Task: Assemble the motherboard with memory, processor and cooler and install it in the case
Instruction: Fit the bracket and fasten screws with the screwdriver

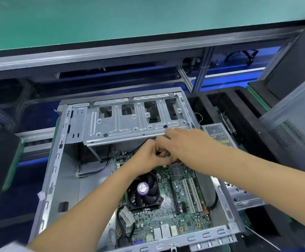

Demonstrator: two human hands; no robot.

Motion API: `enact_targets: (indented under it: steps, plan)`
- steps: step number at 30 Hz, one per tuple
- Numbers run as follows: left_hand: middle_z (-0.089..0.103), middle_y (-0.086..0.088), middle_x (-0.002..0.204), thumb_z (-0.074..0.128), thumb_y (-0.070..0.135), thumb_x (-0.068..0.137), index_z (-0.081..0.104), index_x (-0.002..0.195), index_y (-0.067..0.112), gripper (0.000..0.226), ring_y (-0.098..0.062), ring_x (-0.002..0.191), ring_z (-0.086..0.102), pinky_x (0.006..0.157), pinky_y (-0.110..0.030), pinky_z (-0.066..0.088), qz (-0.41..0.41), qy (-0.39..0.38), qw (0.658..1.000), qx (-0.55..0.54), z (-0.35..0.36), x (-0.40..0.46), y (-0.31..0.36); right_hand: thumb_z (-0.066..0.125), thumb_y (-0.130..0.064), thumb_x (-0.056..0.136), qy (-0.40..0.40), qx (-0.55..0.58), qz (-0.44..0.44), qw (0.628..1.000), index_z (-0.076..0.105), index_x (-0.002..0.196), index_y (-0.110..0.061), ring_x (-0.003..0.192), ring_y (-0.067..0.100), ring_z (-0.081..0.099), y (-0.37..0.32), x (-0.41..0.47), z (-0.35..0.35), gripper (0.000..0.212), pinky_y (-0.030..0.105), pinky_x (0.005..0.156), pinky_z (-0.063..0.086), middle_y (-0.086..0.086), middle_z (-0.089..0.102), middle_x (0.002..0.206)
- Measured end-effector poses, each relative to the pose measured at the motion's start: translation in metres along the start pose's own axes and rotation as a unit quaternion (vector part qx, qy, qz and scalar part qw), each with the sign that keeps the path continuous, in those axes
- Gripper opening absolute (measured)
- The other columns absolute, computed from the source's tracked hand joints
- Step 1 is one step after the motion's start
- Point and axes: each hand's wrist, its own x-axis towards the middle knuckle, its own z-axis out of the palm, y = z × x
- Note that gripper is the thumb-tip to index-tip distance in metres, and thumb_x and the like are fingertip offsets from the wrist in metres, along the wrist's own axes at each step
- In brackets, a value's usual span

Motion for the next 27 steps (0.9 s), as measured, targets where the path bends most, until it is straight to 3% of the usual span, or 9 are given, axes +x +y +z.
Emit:
enact_targets:
  steps: [4, 7, 9, 12, 14, 17, 20, 22, 27]
  plan:
    - [0.041, 0.022, 0.045, 0.074, 0.010, 0.078, 0.065, 0.069, 0.034, 0.027, 0.007, 0.045, 0.039, 0.057, -0.003, 0.035, 0.024, -0.010, 0.999, -0.028, 0.003, -0.001, 0.004, 0.052, -0.017, 0.093, -0.011, -0.037, 0.022, 0.999, 0.054, 0.103, -0.014, 0.093, 0.025, 0.063, -0.002, 0.008, -0.002, 0.011, 0.031, 0.060, 0.035, 0.002, 0.061, 0.103]
    - [0.044, 0.022, 0.047, 0.073, 0.010, 0.079, 0.067, 0.070, 0.044, 0.036, 0.007, 0.049, 0.040, 0.058, -0.005, 0.033, 0.035, 0.001, 0.999, -0.023, 0.005, 0.000, 0.006, 0.048, -0.024, 0.096, -0.017, -0.031, 0.051, 0.998, 0.048, 0.083, -0.017, 0.093, 0.025, 0.063, -0.001, 0.011, 0.000, 0.015, 0.029, 0.063, 0.035, 0.002, 0.062, 0.098]
    - [0.035, 0.015, 0.047, 0.069, 0.013, 0.081, 0.061, 0.058, 0.041, 0.037, -0.004, 0.047, 0.029, 0.052, -0.014, 0.026, 0.020, -0.013, 1.000, -0.003, 0.001, 0.000, 0.007, 0.056, -0.018, 0.091, -0.018, 0.017, 0.034, 0.999, 0.047, 0.098, -0.014, 0.090, 0.026, 0.058, 0.001, 0.005, -0.001, 0.013, 0.032, 0.059, 0.034, 0.004, 0.051, 0.093]
    - [0.027, 0.012, 0.049, 0.067, 0.013, 0.079, 0.055, 0.056, 0.037, 0.035, -0.008, 0.049, 0.022, 0.052, -0.016, 0.023, 0.009, -0.026, 1.000, 0.005, -0.004, -0.001, 0.001, 0.059, -0.004, 0.082, -0.033, 0.018, 0.007, 0.999, 0.042, 0.117, -0.012, 0.085, 0.024, 0.054, 0.000, 0.000, -0.003, 0.039, 0.033, 0.057, 0.031, 0.004, 0.042, 0.091]
    - [0.034, 0.014, 0.049, 0.074, 0.019, 0.075, 0.064, 0.076, 0.032, 0.016, -0.006, 0.049, 0.029, 0.058, -0.017, 0.030, 0.010, -0.017, 1.000, -0.022, -0.001, -0.003, 0.002, 0.053, -0.017, 0.092, -0.037, -0.006, 0.018, 0.999, 0.052, 0.103, -0.011, 0.087, 0.025, 0.060, -0.003, 0.003, -0.006, 0.013, 0.032, 0.059, 0.034, 0.004, 0.056, 0.093]
    - [0.051, 0.020, 0.051, 0.074, 0.008, 0.079, 0.069, 0.086, 0.019, 0.014, 0.005, 0.052, 0.044, 0.064, -0.015, 0.040, 0.022, -0.006, 0.999, -0.029, 0.004, -0.001, 0.002, 0.039, -0.041, 0.099, -0.051, -0.052, 0.055, 0.996, 0.043, 0.067, -0.013, 0.083, 0.024, 0.060, 0.000, 0.005, -0.008, 0.042, 0.029, 0.063, 0.034, 0.001, 0.059, 0.087]
    - [0.033, 0.014, 0.048, 0.068, 0.009, 0.084, 0.061, 0.063, 0.032, 0.032, -0.006, 0.048, 0.028, 0.055, -0.016, 0.028, 0.006, -0.029, 1.000, -0.001, 0.002, 0.001, 0.004, 0.055, -0.024, 0.092, -0.024, 0.008, 0.026, 0.999, 0.052, 0.110, -0.011, 0.103, 0.028, 0.056, 0.006, -0.004, -0.006, 0.023, 0.034, 0.065, 0.034, 0.008, 0.052, 0.110]
    - [0.028, 0.014, 0.046, 0.068, 0.006, 0.082, 0.046, 0.054, 0.029, 0.042, -0.003, 0.045, 0.024, 0.052, -0.008, 0.027, 0.007, -0.032, 0.999, 0.004, 0.000, -0.001, 0.002, 0.058, -0.006, 0.084, -0.049, 0.013, -0.023, 0.998, 0.040, 0.127, -0.012, 0.104, 0.029, 0.053, 0.004, -0.008, -0.007, 0.047, 0.036, 0.065, 0.036, 0.010, 0.048, 0.114]
    - [0.030, 0.007, 0.051, 0.077, 0.025, 0.073, 0.059, 0.064, 0.039, 0.025, -0.009, 0.052, 0.021, 0.049, -0.016, 0.019, 0.006, 0.058, 0.998, 0.011, 0.007, -0.001, 0.003, 0.051, -0.013, 0.093, 0.005, -0.071, -0.017, 0.997, 0.054, 0.112, -0.013, 0.096, 0.023, 0.062, -0.002, 0.007, -0.009, 0.019, 0.030, 0.061, 0.033, -0.002, 0.062, 0.096]
